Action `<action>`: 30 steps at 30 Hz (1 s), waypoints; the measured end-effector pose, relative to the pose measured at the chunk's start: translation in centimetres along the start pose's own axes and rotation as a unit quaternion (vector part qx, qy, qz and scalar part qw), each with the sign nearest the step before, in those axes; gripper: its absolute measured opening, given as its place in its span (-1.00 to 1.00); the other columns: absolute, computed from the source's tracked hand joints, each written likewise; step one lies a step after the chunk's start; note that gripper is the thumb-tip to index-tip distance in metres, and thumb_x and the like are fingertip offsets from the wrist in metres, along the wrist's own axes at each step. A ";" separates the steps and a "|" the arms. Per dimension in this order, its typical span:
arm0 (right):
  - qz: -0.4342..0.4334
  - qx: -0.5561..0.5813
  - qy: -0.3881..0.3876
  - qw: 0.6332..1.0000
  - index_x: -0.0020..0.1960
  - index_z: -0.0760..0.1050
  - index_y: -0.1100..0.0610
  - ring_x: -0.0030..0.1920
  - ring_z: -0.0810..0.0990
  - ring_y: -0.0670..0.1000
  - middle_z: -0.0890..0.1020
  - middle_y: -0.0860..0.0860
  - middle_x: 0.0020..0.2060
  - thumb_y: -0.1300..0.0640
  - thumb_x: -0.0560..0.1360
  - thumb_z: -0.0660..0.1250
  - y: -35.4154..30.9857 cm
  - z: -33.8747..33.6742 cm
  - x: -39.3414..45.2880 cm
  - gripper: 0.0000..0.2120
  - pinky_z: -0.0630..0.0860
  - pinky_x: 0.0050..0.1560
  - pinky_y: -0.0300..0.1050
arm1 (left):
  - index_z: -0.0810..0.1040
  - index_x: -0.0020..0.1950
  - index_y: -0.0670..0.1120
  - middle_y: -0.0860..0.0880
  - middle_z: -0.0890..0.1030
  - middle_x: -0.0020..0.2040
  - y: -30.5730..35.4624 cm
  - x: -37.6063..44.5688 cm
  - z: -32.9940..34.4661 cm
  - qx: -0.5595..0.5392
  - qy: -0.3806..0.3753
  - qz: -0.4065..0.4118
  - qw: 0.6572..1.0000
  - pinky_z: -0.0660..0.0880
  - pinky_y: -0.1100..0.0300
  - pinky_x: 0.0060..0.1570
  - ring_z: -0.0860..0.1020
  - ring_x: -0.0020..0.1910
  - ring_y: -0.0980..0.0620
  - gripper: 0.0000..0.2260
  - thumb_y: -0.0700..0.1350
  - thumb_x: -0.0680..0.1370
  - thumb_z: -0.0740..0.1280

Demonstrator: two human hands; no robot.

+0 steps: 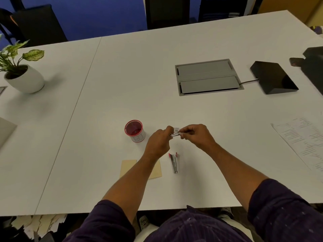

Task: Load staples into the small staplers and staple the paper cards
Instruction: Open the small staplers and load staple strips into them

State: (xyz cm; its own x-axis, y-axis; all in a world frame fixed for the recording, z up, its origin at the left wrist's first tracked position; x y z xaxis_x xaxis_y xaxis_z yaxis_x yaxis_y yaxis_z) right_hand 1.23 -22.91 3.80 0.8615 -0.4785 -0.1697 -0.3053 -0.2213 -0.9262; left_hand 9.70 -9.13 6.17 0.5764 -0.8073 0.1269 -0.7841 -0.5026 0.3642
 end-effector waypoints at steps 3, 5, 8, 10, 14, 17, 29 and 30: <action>-0.059 -0.090 0.001 0.994 0.12 0.71 0.13 -0.13 0.68 -0.08 0.73 -0.04 -0.15 0.20 0.52 0.49 -1.2 -0.2 0.2 -0.82 0.58 -0.07 -0.20 | 0.33 0.06 0.01 0.07 0.38 -0.32 0.2 0.1 -0.4 0.001 0.004 0.004 1.000 0.19 0.28 -0.50 0.37 -0.38 0.03 -0.70 -0.20 0.53 0.44; -0.102 -0.137 0.003 0.985 0.13 0.70 0.12 -0.11 0.62 -0.13 0.69 -0.06 -0.11 0.23 0.54 0.46 -2.1 0.1 0.3 -0.82 0.51 -0.07 -0.29 | 0.34 0.06 0.01 0.04 0.44 -0.32 0.4 0.2 -0.4 0.011 0.003 0.009 1.000 0.15 0.30 -0.48 0.37 -0.37 0.04 -0.69 -0.20 0.53 0.45; -0.144 -0.182 -0.003 0.973 0.09 0.70 0.09 -0.10 0.60 -0.12 0.66 -0.07 -0.09 0.20 0.56 0.44 -3.0 0.6 0.7 -0.86 0.48 -0.07 -0.31 | 0.34 0.09 0.01 -0.06 0.59 -0.24 0.8 0.4 -0.3 0.018 -0.006 0.017 1.000 0.30 0.22 -0.44 0.41 -0.32 0.02 -0.68 -0.21 0.53 0.45; -0.162 -0.219 -0.027 0.962 0.10 0.70 0.08 -0.11 0.58 -0.11 0.64 -0.06 -0.08 0.15 0.57 0.44 -3.2 1.3 0.9 -0.87 0.53 -0.05 -0.23 | 0.35 0.10 -0.01 -0.06 0.63 -0.19 1.0 0.4 -0.2 0.013 -0.010 0.017 1.000 0.36 0.19 -0.39 0.46 -0.28 0.01 -0.70 -0.22 0.53 0.44; -0.182 -0.257 -0.030 0.949 0.11 0.69 0.09 -0.11 0.55 -0.11 0.63 -0.04 -0.07 0.14 0.59 0.41 -3.4 1.8 1.1 -0.87 0.56 -0.04 -0.17 | 0.39 0.11 -0.05 -0.07 0.65 -0.16 0.9 0.6 -0.1 0.005 -0.007 0.017 1.000 0.32 0.20 -0.35 0.41 -0.27 0.04 -0.72 -0.24 0.53 0.43; -0.185 -0.250 -0.017 0.950 0.08 0.69 0.09 -0.13 0.56 -0.11 0.63 -0.05 -0.08 0.16 0.58 0.42 -3.5 1.6 1.1 -0.89 0.56 -0.06 -0.18 | 0.41 0.14 -0.06 -0.08 0.65 -0.12 0.8 0.8 0.2 0.002 -0.014 0.015 1.000 0.33 0.21 -0.31 0.44 -0.23 0.03 -0.75 -0.23 0.55 0.41; -0.162 -0.229 -0.032 0.959 0.07 0.71 0.08 -0.12 0.60 -0.08 0.64 -0.07 -0.10 0.12 0.54 0.47 -2.9 0.5 1.0 -0.87 0.53 -0.08 -0.22 | 0.41 0.15 -0.06 -0.08 0.63 -0.14 1.2 1.0 0.5 -0.012 -0.013 0.014 1.000 0.28 0.24 -0.32 0.41 -0.25 0.04 -0.76 -0.21 0.55 0.41; -0.160 -0.234 -0.038 0.958 0.07 0.71 0.08 -0.13 0.59 -0.09 0.64 -0.07 -0.11 0.12 0.54 0.48 -2.8 0.5 1.1 -0.87 0.53 -0.08 -0.22 | 0.42 0.14 -0.06 -0.08 0.63 -0.15 1.3 1.0 0.5 -0.012 -0.013 0.017 1.000 0.28 0.23 -0.32 0.41 -0.25 0.04 -0.76 -0.21 0.56 0.41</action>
State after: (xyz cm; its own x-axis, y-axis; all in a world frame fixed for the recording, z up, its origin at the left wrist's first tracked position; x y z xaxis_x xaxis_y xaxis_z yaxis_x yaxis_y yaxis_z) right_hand 3.20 -22.36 6.06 0.9629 -0.2635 0.0577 -0.1536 -0.7112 -0.6860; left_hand 9.15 -10.68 6.28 0.5432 -0.8317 0.1149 -0.7972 -0.4680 0.3814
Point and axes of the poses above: each hand's wrist, its own x-axis towards the middle knuckle, its own z-axis out of the palm, y = z × x, the point moved 9 cm from there along x, towards the middle knuckle
